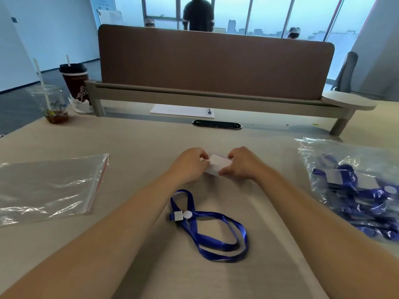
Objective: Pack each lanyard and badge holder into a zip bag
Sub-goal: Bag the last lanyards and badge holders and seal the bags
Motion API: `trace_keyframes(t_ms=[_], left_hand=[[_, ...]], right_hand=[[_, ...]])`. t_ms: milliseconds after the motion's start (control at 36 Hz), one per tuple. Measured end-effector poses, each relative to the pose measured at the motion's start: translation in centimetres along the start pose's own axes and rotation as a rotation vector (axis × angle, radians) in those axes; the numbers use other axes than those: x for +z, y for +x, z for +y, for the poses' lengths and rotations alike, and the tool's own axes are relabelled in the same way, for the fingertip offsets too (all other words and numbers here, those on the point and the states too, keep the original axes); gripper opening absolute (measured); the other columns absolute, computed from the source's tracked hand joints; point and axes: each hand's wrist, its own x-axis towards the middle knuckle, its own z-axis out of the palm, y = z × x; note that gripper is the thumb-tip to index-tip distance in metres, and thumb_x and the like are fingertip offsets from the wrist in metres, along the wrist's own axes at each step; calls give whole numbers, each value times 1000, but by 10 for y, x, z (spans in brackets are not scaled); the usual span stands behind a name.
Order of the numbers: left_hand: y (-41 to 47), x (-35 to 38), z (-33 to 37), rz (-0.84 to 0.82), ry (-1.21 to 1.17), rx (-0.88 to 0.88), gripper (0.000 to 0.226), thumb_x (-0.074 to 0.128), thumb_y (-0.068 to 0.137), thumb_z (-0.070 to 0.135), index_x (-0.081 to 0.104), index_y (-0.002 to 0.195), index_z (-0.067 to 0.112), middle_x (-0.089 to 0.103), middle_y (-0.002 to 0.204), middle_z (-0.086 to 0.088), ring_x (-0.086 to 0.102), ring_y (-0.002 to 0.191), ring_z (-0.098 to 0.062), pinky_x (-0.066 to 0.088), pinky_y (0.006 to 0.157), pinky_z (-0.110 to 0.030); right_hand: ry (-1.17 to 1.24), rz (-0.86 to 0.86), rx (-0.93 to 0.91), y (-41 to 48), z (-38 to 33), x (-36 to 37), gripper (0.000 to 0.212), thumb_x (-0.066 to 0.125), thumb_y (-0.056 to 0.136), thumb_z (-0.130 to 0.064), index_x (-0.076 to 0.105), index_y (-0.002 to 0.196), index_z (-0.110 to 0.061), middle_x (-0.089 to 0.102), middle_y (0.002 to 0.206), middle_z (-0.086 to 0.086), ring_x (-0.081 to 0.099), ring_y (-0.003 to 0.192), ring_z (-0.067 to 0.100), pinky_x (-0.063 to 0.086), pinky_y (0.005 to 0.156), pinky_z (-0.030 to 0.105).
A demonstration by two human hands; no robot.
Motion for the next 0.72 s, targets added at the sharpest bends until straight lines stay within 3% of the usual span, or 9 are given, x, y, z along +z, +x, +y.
trace_keyframes(t_ms=[139,250,306,389,500,611,694,722], left_hand=[[-11,-3,-3,-3,-72,-48,48,60,95,26,46,140,15,56,135,-4,55,113,-19,45,91,-29],[-24,-13,-1,49,-204,-82,71,67,92,28,28,150,17,65,108,0,63,91,-12,47,77,-26],[-31,-20,1,69,-231,-95,61,69,91,27,38,142,17,66,99,-1,65,82,-13,51,75,-29],[-47,-32,5,117,-221,-95,31,70,90,24,54,115,15,65,94,-2,63,73,-13,54,72,-30],[-72,-46,2,224,-218,-80,14,65,92,17,56,92,7,61,83,-7,59,69,-19,49,65,-30],[-95,-57,-8,272,-231,-139,11,61,95,14,51,95,8,56,89,-6,56,68,-17,47,48,-19],[-115,-63,-15,286,-376,-170,15,56,96,10,45,106,9,57,90,-6,64,67,-18,59,55,-29],[-123,-65,-16,294,-418,-177,16,55,96,10,45,108,10,57,89,-6,65,66,-19,61,57,-33]], right_hand=[[231,120,-43,-11,-1,-1,28,69,88,-23,60,114,-17,61,121,6,53,94,18,39,78,28],[279,131,-126,-28,-14,-9,18,60,95,-12,67,111,-17,65,114,0,54,94,12,41,81,25],[291,139,-158,-39,-23,-13,19,58,96,-12,67,112,-18,63,110,-3,54,96,10,42,82,24],[316,180,-203,-54,-34,-18,20,58,97,-12,66,114,-19,60,108,-6,53,95,9,41,82,23],[405,232,-233,-72,-49,-24,24,60,96,-14,65,120,-18,60,103,-6,56,93,12,40,76,21],[459,263,-120,-83,-58,-22,36,65,94,-25,59,127,-12,60,111,1,59,99,19,44,82,27],[345,115,-64,-93,-60,-17,20,69,91,-30,65,95,-11,61,91,6,61,84,19,47,75,31],[314,33,-71,-98,-60,-16,25,71,89,-34,65,91,-9,64,89,6,63,83,20,50,76,33]])
